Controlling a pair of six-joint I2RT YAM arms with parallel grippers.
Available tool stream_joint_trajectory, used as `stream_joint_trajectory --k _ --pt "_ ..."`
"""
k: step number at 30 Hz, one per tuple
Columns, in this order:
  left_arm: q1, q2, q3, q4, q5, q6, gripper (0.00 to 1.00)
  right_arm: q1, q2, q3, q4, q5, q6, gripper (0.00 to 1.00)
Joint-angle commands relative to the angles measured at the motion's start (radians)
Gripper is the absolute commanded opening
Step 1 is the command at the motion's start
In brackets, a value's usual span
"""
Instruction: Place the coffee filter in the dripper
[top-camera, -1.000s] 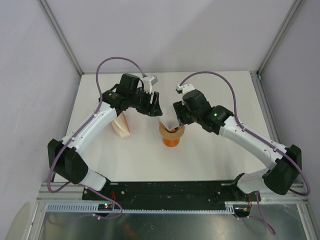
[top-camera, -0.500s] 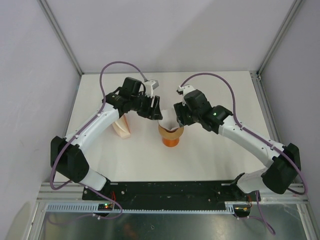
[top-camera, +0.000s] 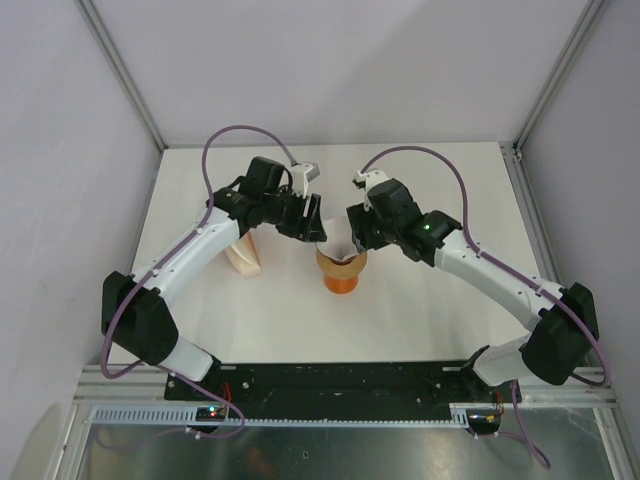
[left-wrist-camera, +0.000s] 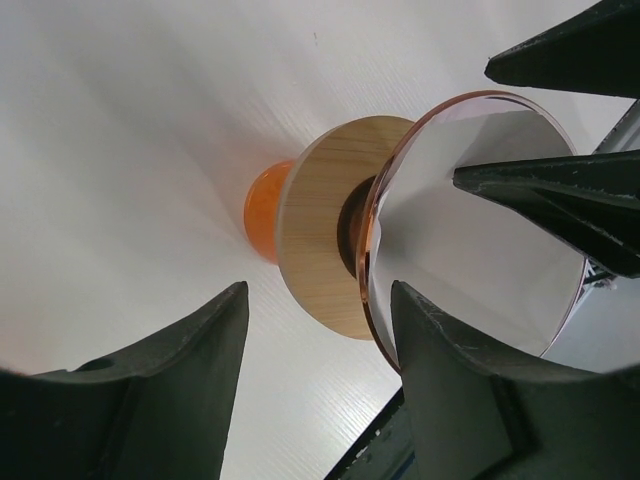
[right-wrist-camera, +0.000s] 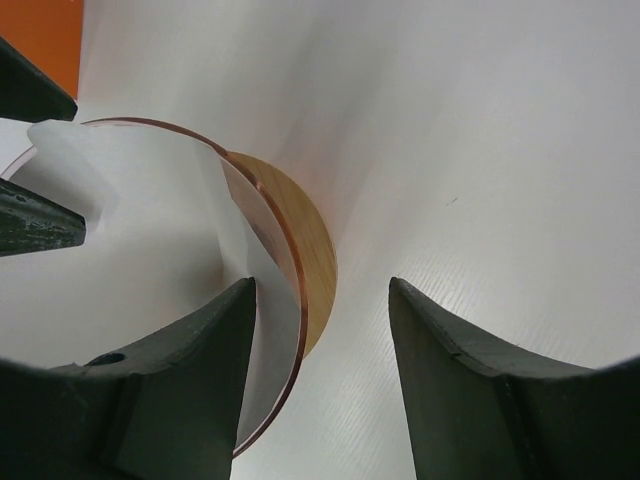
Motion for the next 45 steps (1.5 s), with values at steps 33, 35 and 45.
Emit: stream_joint_trajectory --k 33,35,45 --pt "-0.004 -0.045 0.143 -0.017 -0.006 0.053 0.82 -0.016 -0.114 0.072 0.068 -0.135 -0.1 0.67" --pt "-0.005 -0.046 0.151 -0.017 -0.005 0.053 0.83 -0.01 -0.115 0.081 0.071 -0.137 -0.105 0.67" --pt "0.061 -0.061 0.192 -0.017 -0.029 0.056 0.85 0.052 -0.137 0.127 0.085 -0.081 -0.138 0.52"
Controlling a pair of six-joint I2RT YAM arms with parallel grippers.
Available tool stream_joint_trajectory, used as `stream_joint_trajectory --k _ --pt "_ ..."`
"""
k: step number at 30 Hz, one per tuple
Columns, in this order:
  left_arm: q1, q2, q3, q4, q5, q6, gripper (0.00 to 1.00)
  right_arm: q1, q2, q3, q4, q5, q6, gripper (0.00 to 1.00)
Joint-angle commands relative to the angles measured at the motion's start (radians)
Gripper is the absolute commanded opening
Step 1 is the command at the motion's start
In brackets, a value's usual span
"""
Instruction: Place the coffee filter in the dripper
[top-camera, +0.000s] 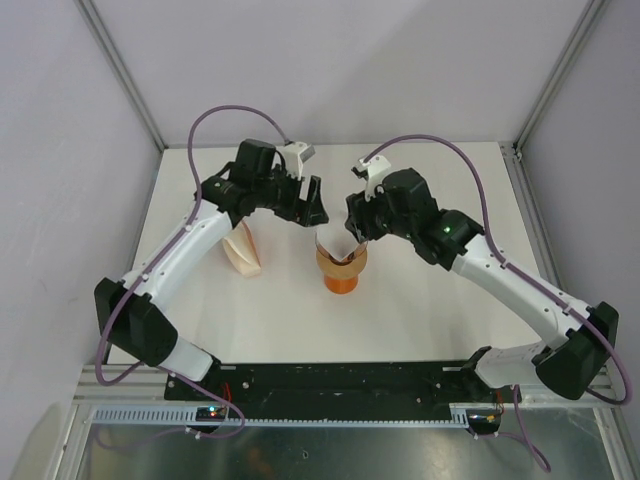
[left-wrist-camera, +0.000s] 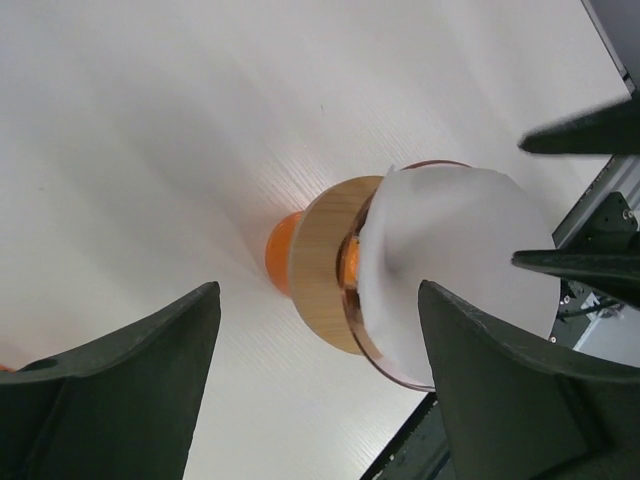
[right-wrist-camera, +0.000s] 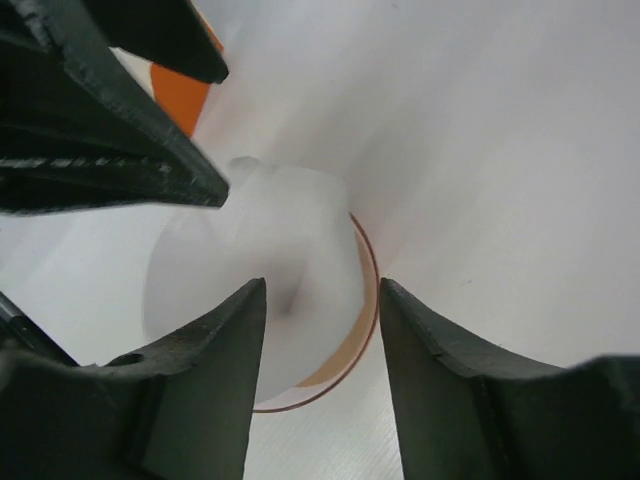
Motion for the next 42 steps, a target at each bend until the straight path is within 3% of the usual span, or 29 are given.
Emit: stream_joint_trajectory --k 1,5,7,9,17,21,28,42 --pt "0.063 -0.058 0.063 0.009 -0.015 0.025 0.85 0.05 -0.039 0.071 0.027 0.04 -0.038 0.43" --pt "0.119 -0.074 0.065 0.01 -0.023 0.026 0.86 0.088 0.051 0.148 -0.09 0.058 -0.056 0.15" --pt "0.146 -0.081 0.055 0.009 -0.024 0.022 0.86 0.101 0.123 0.206 -0.186 0.077 -0.059 0.05" --pt "0.172 -0.088 0.036 0.011 -0.021 0.016 0.86 0.108 0.193 0.261 -0.278 0.088 -0.06 0.01" --pt "0.234 -0.1 -0.009 0.011 -0.017 0.019 0.87 0.107 0.347 0.384 -0.462 0.133 -0.053 0.0" --pt "0.25 -0.11 -0.01 0.013 -0.013 0.021 0.87 0.105 0.416 0.395 -0.492 0.086 -0.067 0.0" --pt "0.268 -0.113 -0.015 0.017 -0.002 0.021 0.87 0.112 0.533 0.405 -0.494 0.055 -0.096 0.0" --pt "0.272 -0.105 -0.03 0.024 0.026 0.013 0.87 0.093 0.605 0.327 -0.459 0.039 -0.094 0.0"
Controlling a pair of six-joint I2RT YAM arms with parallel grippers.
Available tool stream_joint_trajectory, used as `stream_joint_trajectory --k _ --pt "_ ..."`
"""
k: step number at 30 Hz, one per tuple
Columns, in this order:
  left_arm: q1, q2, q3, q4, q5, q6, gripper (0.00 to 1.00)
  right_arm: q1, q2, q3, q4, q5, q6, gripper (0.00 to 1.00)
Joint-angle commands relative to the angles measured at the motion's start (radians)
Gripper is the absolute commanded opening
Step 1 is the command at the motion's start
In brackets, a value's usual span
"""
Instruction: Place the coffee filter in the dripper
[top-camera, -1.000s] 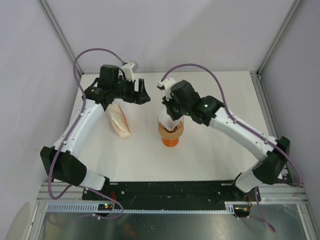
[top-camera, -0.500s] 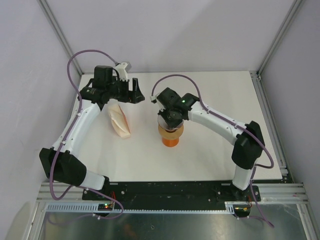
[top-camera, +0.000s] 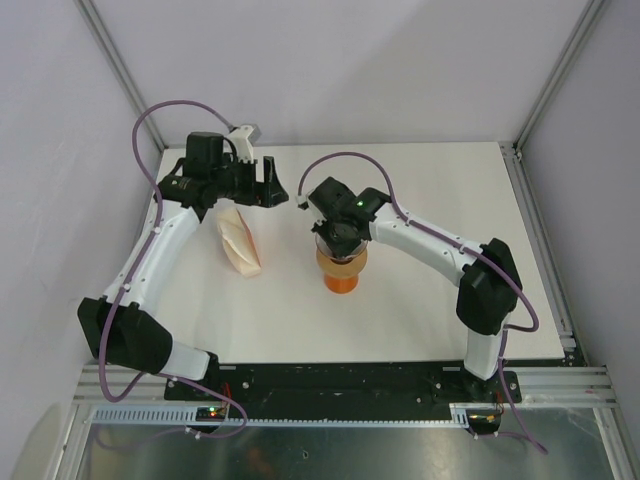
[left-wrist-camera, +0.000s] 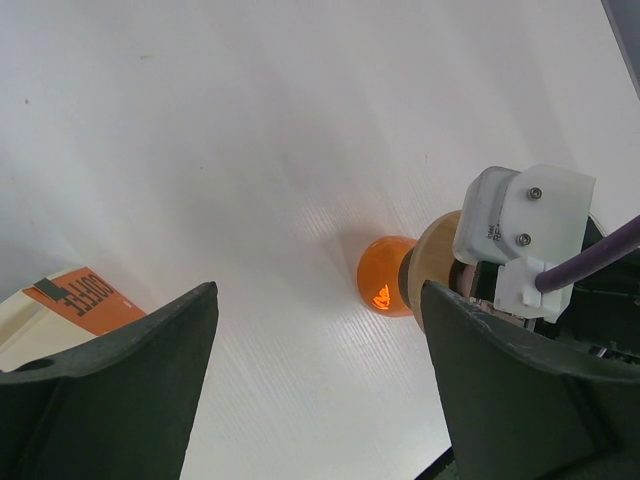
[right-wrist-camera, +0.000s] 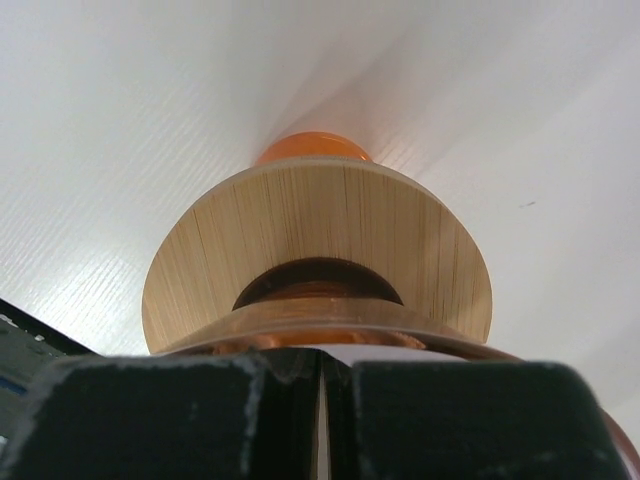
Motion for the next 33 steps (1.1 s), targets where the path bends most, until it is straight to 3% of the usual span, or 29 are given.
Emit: stream_joint_trajectory --k 1,8,16,33 --pt "0.009 -0.032 -0.013 0.026 0.035 0.005 0.86 -0.016 0.071 -0.058 -0.009 -0.026 -0.005 0.0" --pt "0.009 -0.03 -0.04 0.027 0.14 -0.083 0.77 0.024 0.044 0.008 -0.067 0.025 0.037 0.0" --pt "0.005 -0.02 -0.036 0.038 0.156 -0.127 0.76 0.041 -0.007 0.133 -0.072 0.113 0.044 0.0" --pt "0.002 -0.025 -0.041 0.042 0.161 -0.118 0.76 0.037 -0.023 0.095 -0.052 0.091 0.027 0.0"
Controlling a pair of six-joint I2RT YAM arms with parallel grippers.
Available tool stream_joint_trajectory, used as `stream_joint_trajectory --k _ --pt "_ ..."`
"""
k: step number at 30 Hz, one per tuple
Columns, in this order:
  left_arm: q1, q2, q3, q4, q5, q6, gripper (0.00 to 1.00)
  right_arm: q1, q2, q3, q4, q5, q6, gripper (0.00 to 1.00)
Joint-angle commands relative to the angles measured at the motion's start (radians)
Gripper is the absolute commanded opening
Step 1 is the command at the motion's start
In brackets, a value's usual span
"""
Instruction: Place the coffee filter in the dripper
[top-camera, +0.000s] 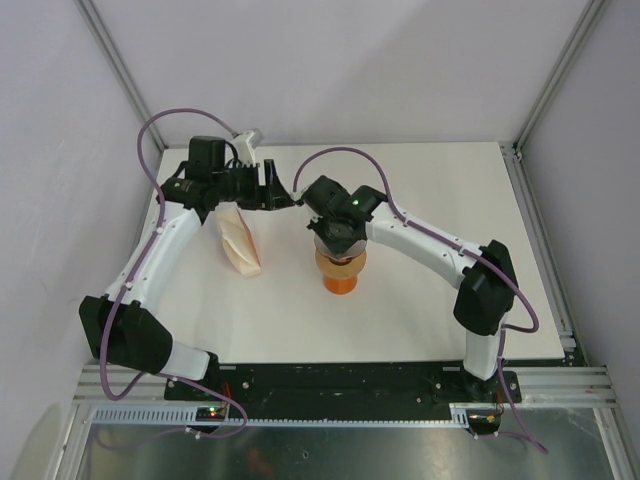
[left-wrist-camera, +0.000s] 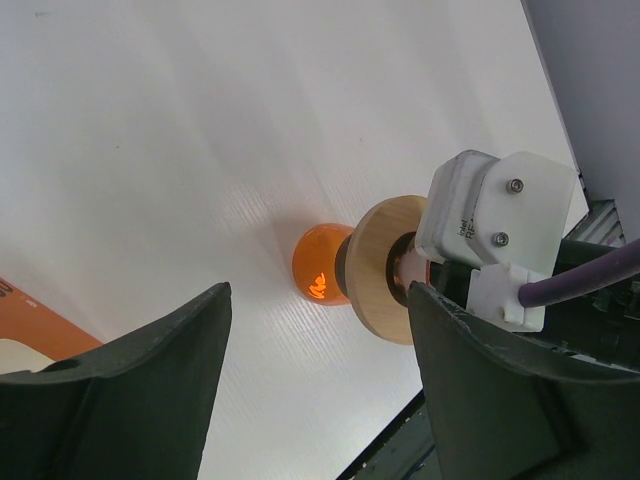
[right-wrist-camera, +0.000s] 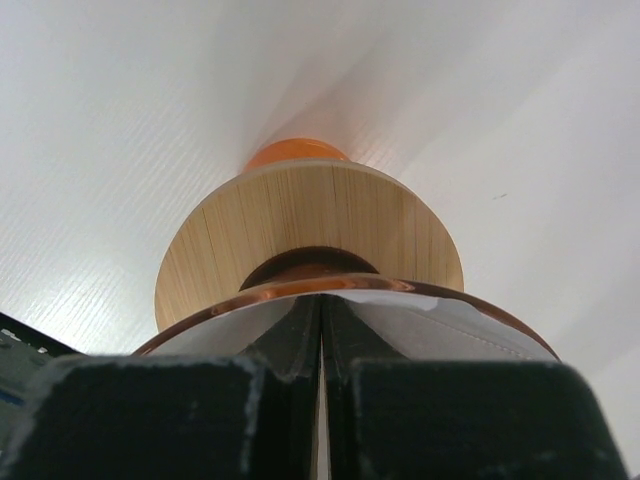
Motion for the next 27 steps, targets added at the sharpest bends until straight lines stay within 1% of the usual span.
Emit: stream_joint_trajectory --k 1,4,13,18,21,23,27 --pt "0.0 -0.026 -0.004 0.028 0.029 -0.01 0.76 -0.003 -0.037 0.018 -0.002 0.009 -0.008 0.0" --pt "-0.001 -0.028 -0.005 0.029 0.031 -0.01 0.76 -0.002 -0.054 0.037 -0.002 0.03 -0.011 0.01" --pt "-0.018 -0.024 -0.008 0.03 0.028 -0.007 0.76 -0.009 -0.084 0.062 0.003 0.095 -0.018 0.13" --pt "-0.024 -0.019 -0.012 0.03 0.026 -0.005 0.76 -0.007 -0.09 0.067 0.006 0.088 -0.018 0.22" --pt "-0.033 -0.018 -0.012 0.03 0.027 -0.002 0.76 -0.006 -0.097 0.063 0.011 0.059 -0.029 0.24" --pt "-0.043 -0.019 -0.013 0.03 0.027 0.001 0.76 -0.009 -0.103 0.055 0.013 0.03 -0.039 0.23" --pt "-0.066 -0.017 -0.018 0.03 0.03 0.003 0.76 -0.022 -0.115 -0.005 0.034 -0.06 -0.035 0.08"
